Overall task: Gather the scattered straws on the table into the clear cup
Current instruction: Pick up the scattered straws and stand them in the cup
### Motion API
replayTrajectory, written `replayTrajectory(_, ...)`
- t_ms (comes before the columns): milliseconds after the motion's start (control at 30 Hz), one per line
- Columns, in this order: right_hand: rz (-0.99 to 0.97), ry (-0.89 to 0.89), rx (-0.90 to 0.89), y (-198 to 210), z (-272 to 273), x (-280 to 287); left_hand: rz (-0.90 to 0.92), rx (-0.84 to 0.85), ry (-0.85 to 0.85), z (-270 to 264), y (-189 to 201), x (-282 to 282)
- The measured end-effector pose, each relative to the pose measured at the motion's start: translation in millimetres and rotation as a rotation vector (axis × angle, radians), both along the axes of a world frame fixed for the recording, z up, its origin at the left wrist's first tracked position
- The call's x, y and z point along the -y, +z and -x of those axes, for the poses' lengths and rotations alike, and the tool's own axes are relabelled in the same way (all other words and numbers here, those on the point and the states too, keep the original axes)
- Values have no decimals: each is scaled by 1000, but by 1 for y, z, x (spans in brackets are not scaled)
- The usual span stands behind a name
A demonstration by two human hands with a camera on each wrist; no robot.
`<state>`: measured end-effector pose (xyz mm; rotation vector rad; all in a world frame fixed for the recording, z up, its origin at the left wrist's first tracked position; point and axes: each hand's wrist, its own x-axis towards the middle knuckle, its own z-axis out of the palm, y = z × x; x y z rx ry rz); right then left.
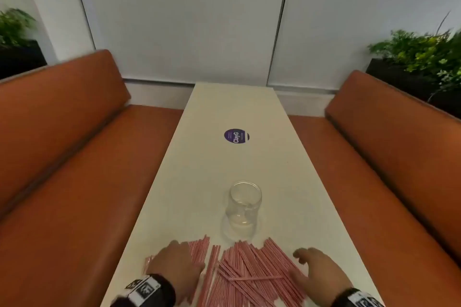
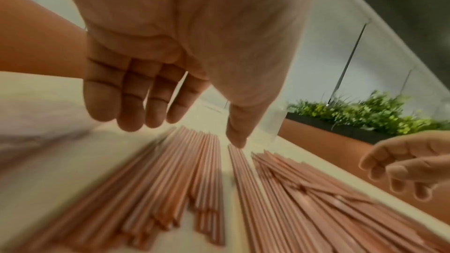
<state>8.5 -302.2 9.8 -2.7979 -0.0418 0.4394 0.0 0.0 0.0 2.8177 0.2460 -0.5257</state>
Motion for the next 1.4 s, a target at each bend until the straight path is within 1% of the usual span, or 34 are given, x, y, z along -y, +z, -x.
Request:
replayTrajectory(67,64,-65,-25,-13,-12,-2,-27,-42,1,-5,-1,9)
replayTrajectory(133,112,-71,-81,-21,-20,-7,-23,-36,22,-5,0,18)
replayTrajectory(200,124,-60,-128,-25,-26,-9,-43,-33,39,-6,0,27)
replayTrajectory(333,94,9,-161,-28,-35,-12,-61,-1,56,-13,4,43)
replayTrajectory(467,23,37,-170,-28,-41,-15,-101,-11,132,-14,-1,51)
replayTrajectory(533,28,55,-149,-29,-44,-16,-103,1,158,-16,-5,51)
replayTrajectory(667,62,91,-102,-29,-47,-19,-109,12,147,-19,-8,53)
replayTrajectory(767,72,78,-104,-30,-45,-22,-115,9,117,-23,-11,52)
replayTrajectory(933,54,35,-89,-28,-43,-25,-91,10,75,-31,-13,46)
replayTrajectory(1133,99,-42,-101,-30,-47,-35,-37,-21,47,-41,-19,41)
replayTrajectory(1233,142,-54,-118,-31,-50,-37,-31,-73,3,-42,-20,37)
replayTrajectory(1300,156,-57,-137,-30,-52,-39,-21,-65,-14,-42,-19,36)
replayTrajectory(1400,154,-42,-144,-29,-56,-38,151,49,98,-44,-9,32)
